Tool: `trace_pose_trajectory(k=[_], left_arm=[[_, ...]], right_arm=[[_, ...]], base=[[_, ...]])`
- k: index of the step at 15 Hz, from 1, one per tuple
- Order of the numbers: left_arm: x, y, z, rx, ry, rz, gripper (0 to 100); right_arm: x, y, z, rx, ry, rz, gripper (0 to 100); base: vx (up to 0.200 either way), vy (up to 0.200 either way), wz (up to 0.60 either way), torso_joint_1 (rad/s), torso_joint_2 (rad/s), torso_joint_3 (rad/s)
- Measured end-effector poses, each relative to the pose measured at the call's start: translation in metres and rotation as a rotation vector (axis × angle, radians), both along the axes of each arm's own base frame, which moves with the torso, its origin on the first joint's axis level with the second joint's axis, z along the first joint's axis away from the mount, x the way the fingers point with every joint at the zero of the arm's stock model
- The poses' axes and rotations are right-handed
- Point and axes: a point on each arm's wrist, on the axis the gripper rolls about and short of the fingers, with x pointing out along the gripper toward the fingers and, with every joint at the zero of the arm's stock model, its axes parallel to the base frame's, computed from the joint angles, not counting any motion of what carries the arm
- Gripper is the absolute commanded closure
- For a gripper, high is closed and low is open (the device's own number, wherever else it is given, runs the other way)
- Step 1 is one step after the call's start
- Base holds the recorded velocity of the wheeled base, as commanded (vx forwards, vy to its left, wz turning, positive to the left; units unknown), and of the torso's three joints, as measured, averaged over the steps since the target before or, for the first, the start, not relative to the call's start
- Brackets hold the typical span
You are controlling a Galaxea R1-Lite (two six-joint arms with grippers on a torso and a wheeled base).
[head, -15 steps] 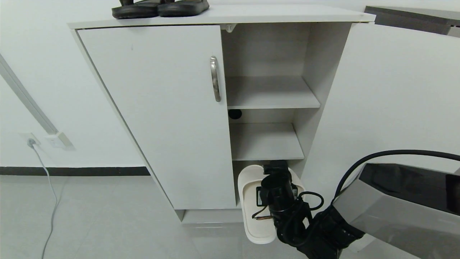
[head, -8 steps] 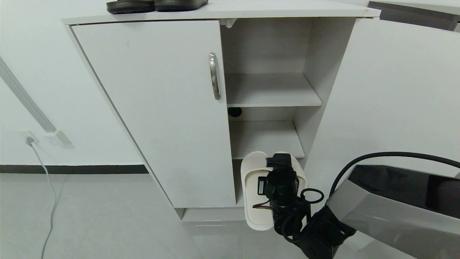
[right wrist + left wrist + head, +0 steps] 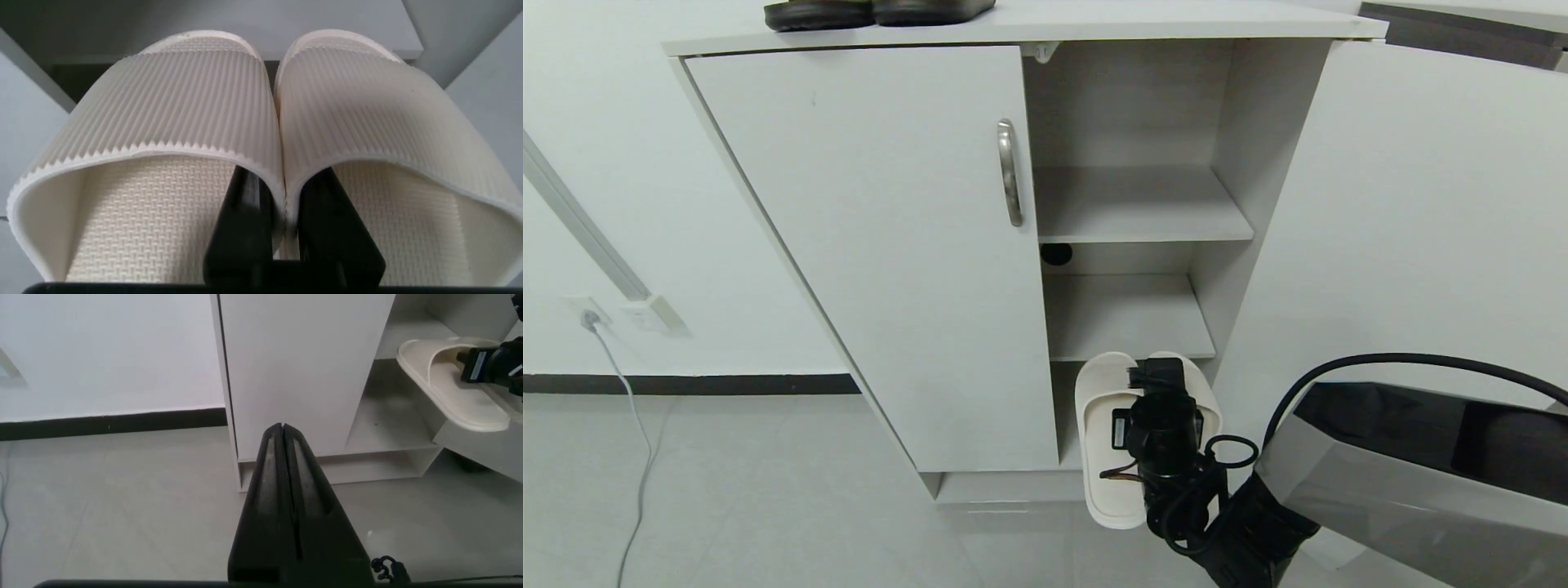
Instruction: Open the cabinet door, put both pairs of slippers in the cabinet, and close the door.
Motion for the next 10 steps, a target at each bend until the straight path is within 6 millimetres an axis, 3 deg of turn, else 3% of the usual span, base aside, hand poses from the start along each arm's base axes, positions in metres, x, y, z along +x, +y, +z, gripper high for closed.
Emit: trace_pose_trajectory(k=[8, 10], left_arm=[[0.0000, 0.0000, -0.0001, 0.001, 0.001, 0.000, 100], [0.0000, 0.0000, 0.0000, 0.001, 0.000, 0.001, 100]], right_arm=[[0.0019, -0.0009, -0.0005, 0.001, -0.003, -0.004, 100], [0.0027, -0.0016, 0.0017, 0.004, -0.018, -0.005, 100]], base=[[0.200, 0.000, 0.00, 0.001, 0.00, 0.003], [0.000, 0.000, 0.00, 0.000, 0.00, 0.000]])
